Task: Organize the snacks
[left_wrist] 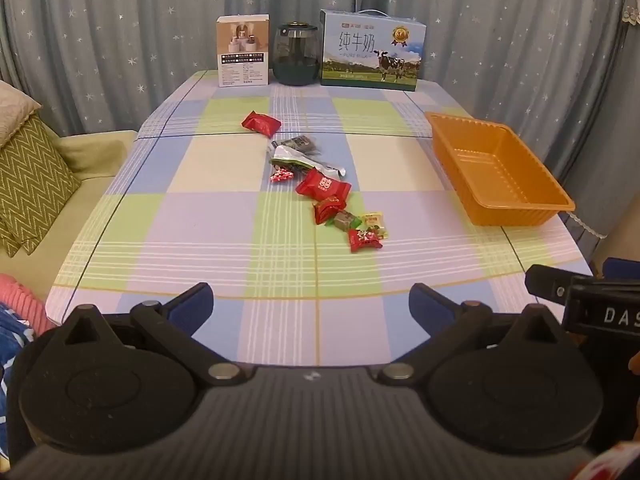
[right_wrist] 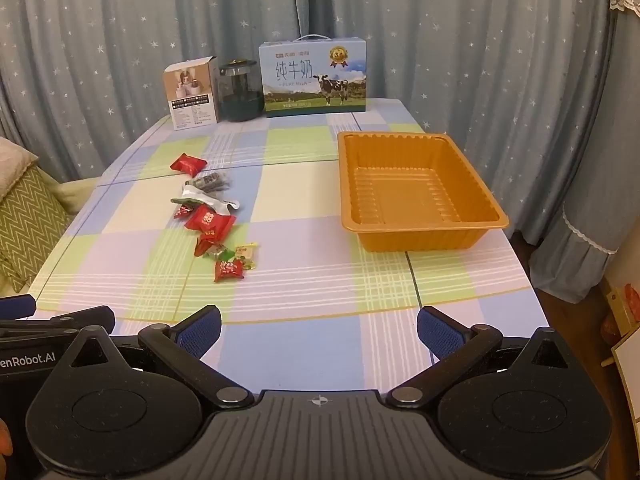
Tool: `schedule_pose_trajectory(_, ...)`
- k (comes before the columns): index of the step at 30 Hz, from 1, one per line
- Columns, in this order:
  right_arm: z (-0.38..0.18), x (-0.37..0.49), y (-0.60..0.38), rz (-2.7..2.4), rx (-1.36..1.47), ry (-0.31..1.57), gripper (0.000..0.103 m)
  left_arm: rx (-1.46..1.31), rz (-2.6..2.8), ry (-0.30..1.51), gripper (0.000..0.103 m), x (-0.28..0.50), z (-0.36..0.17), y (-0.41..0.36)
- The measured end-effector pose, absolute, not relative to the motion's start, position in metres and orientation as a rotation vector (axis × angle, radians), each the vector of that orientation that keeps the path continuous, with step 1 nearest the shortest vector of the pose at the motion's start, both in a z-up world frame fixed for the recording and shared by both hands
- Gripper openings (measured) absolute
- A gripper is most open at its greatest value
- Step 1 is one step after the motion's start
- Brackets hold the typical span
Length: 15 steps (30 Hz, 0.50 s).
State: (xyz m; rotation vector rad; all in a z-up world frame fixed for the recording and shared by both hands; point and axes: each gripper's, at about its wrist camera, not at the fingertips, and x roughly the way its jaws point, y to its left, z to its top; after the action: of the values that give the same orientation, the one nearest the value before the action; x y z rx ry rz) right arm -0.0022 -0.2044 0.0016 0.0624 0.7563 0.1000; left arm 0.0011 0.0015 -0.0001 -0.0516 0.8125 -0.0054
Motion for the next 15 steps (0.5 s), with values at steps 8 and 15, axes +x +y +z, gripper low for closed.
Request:
schedule_pose_trajectory(8,0.004,-0.002,-0.205,0.100,0.057,0.756,0.103,-0.077,-0.005,0.805,0.103,-0.002,0.002,0.006)
schedule_pose_trajectory(15,0.009,-0.003,-0.206,0.103,0.067,0.750,0.103,-0.084,-0.012,0.801,0.103,-0.007,0.006,0.009)
